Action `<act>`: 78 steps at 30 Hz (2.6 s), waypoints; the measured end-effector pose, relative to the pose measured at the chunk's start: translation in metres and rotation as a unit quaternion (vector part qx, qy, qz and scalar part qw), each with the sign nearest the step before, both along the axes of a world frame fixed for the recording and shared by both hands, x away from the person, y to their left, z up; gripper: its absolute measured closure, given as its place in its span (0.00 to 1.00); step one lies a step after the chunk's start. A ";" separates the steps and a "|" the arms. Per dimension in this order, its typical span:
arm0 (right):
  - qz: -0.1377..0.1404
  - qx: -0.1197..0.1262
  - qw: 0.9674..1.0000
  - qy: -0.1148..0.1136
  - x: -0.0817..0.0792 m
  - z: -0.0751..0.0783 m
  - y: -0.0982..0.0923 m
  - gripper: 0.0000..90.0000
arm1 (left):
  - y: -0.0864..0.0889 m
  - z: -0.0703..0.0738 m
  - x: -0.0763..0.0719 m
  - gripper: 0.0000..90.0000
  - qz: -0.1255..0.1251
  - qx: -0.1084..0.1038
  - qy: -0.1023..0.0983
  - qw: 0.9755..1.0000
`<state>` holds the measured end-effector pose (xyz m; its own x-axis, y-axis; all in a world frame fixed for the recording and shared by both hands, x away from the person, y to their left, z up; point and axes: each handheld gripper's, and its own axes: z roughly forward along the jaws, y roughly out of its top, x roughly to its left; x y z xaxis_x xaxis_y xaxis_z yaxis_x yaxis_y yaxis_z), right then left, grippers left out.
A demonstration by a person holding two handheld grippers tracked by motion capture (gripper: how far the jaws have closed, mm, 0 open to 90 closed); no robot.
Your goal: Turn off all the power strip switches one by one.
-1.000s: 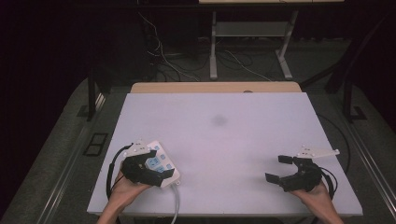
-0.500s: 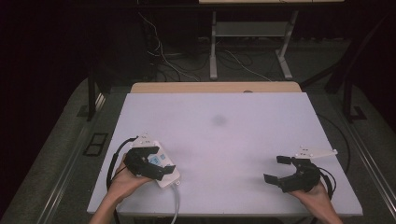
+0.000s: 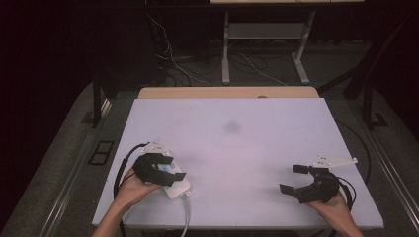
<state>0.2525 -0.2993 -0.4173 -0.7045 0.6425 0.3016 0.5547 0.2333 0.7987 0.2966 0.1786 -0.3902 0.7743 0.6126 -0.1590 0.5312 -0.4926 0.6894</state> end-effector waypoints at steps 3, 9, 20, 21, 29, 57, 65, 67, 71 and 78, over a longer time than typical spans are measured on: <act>0.000 0.000 1.000 0.000 0.000 0.000 0.000 0.00 | 0.000 -0.001 0.001 0.42 -0.005 0.005 0.003 1.000; 0.002 -0.002 1.000 0.000 0.000 0.000 0.000 0.00 | -0.003 -0.003 0.003 0.74 -0.018 0.021 0.018 0.999; 0.004 -0.005 1.000 0.001 0.000 -0.001 0.001 0.00 | -0.004 -0.008 0.009 0.99 -0.026 0.046 0.037 0.998; 0.003 -0.006 1.000 0.001 0.000 -0.001 0.001 0.00 | -0.004 -0.009 0.009 0.99 -0.027 0.048 0.038 0.998; 0.007 -0.009 1.000 0.001 0.000 -0.001 0.002 0.00 | -0.008 -0.015 0.012 0.99 -0.031 0.064 0.047 0.996; 0.008 -0.008 1.000 0.002 -0.001 -0.001 0.001 0.00 | -0.010 -0.017 0.016 1.00 -0.026 0.054 0.073 0.996; 0.005 -0.008 1.000 0.003 0.000 -0.002 0.000 0.00 | -0.006 -0.019 0.017 0.99 -0.023 0.037 0.078 0.996; 0.005 -0.008 1.000 0.001 0.000 -0.002 0.000 0.00 | -0.006 -0.019 0.015 0.99 -0.023 0.039 0.072 0.996; 0.003 -0.008 1.000 -0.001 0.000 -0.001 0.000 0.00 | -0.005 -0.020 0.014 0.99 -0.018 0.033 0.070 0.997; 0.001 -0.007 1.000 -0.003 -0.001 -0.001 -0.002 0.00 | -0.002 -0.018 0.011 0.99 -0.018 0.022 0.050 0.998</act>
